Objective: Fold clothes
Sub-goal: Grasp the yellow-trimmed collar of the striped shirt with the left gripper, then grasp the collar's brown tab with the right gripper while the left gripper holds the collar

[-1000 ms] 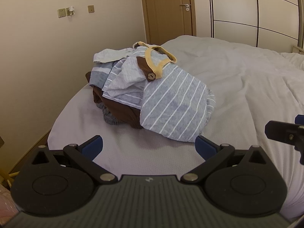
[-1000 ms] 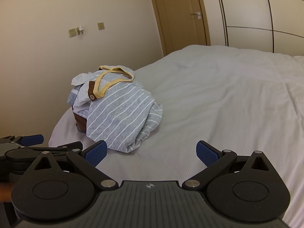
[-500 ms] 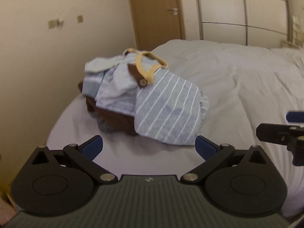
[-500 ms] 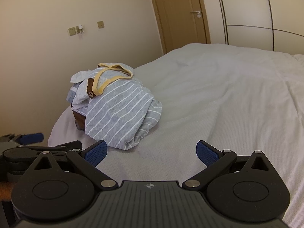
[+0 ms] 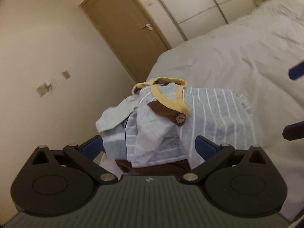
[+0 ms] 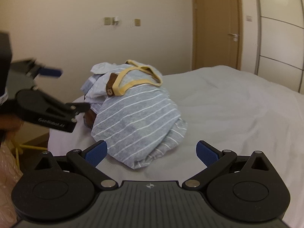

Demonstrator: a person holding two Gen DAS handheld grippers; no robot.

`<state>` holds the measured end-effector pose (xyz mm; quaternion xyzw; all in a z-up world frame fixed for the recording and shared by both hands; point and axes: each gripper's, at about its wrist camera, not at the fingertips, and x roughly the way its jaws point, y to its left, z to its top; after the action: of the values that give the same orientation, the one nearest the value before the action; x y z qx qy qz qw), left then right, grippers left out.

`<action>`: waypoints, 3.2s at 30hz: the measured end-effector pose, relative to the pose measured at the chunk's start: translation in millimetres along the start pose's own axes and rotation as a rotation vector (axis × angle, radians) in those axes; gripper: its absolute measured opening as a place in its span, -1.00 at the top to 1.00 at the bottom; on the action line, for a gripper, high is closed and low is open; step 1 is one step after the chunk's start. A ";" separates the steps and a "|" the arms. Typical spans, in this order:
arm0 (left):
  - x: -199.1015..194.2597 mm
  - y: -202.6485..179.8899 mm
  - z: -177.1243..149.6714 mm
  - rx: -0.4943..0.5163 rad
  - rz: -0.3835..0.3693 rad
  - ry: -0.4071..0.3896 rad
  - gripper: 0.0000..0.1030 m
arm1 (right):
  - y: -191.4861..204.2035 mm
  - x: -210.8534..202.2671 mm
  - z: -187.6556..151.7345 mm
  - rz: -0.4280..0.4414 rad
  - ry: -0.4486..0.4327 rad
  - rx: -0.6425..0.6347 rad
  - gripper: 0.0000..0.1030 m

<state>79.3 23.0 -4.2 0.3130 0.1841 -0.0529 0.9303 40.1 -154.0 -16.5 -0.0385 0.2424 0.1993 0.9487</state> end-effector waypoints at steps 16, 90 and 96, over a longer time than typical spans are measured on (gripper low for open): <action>40.2 32.3 16.9 -0.018 -0.143 -0.066 0.97 | 44.0 89.8 1.0 0.152 -0.008 -0.255 -0.64; -24.4 -232.3 -20.7 0.638 -0.358 -0.482 0.19 | -120.3 -175.5 -88.7 -0.285 -0.167 0.344 0.99; -26.4 -206.8 24.7 0.450 -0.443 -0.465 0.92 | -126.8 -178.9 -99.6 -0.299 -0.159 0.349 1.00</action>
<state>18.3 -157.4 -92.5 0.4414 0.0153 -0.3610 0.8214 -97.6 -351.6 -22.0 0.1064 0.1892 0.0140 0.9761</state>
